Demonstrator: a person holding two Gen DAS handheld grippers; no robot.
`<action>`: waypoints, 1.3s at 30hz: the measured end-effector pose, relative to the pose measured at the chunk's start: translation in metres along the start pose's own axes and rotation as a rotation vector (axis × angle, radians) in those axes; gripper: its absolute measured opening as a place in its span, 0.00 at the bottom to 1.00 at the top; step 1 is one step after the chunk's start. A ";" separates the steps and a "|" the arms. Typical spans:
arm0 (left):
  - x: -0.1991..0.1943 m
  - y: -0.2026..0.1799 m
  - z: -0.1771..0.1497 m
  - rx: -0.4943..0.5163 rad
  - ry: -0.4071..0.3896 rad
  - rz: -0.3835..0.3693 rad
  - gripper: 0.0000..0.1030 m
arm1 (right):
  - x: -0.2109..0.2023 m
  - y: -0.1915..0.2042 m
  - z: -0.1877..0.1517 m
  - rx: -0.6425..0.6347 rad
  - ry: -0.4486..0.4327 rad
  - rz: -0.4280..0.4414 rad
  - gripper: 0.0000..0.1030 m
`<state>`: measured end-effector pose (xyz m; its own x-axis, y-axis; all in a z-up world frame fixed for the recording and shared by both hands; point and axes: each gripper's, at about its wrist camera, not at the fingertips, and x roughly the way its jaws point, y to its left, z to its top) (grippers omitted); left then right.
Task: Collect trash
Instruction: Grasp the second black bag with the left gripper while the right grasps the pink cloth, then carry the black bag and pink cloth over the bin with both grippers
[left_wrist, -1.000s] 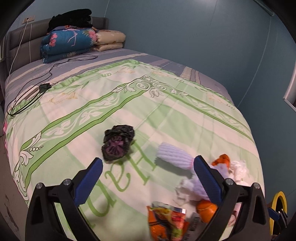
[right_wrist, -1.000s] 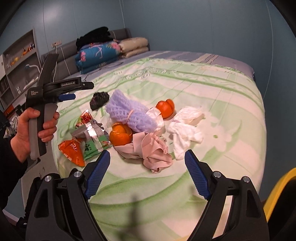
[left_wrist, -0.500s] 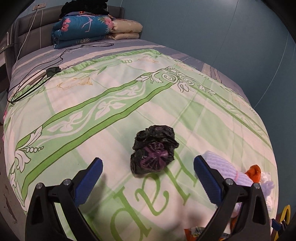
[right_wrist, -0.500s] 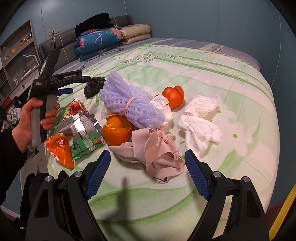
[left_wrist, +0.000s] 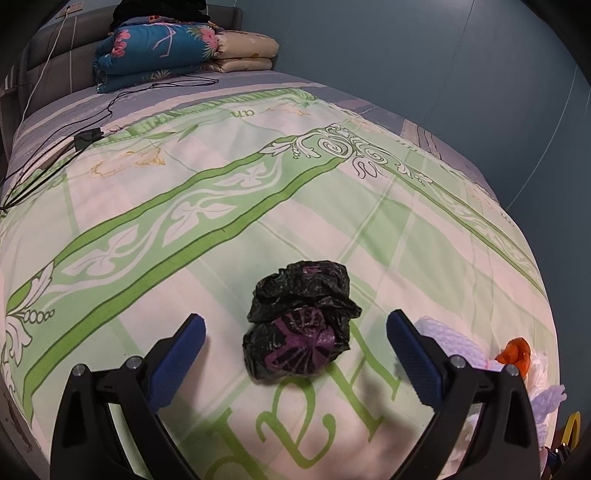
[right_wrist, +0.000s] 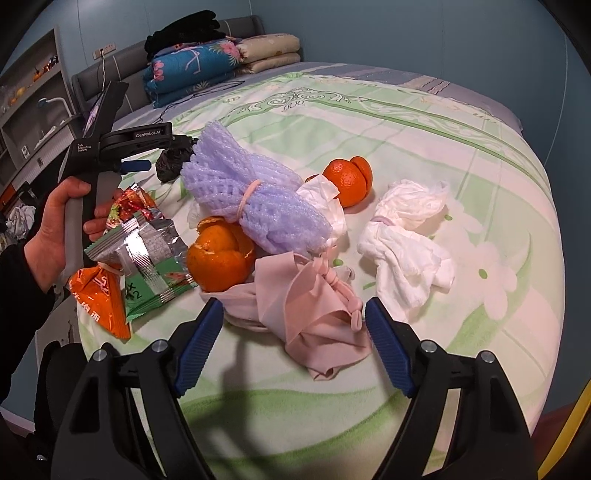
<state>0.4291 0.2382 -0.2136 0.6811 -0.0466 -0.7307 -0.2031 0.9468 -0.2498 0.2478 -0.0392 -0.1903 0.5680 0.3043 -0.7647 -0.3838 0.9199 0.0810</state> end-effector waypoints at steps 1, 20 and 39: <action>0.001 -0.001 0.000 0.004 -0.001 0.003 0.92 | 0.002 0.000 0.001 0.001 0.002 0.000 0.72; 0.014 -0.004 -0.003 0.026 0.031 0.003 0.39 | 0.013 0.004 0.007 0.012 0.047 0.026 0.39; -0.053 -0.016 -0.005 0.006 -0.054 -0.046 0.38 | -0.049 0.002 -0.001 0.054 -0.032 0.103 0.27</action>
<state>0.3930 0.2243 -0.1741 0.7264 -0.0731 -0.6834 -0.1663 0.9461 -0.2781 0.2187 -0.0529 -0.1531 0.5507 0.4053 -0.7297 -0.4024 0.8948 0.1933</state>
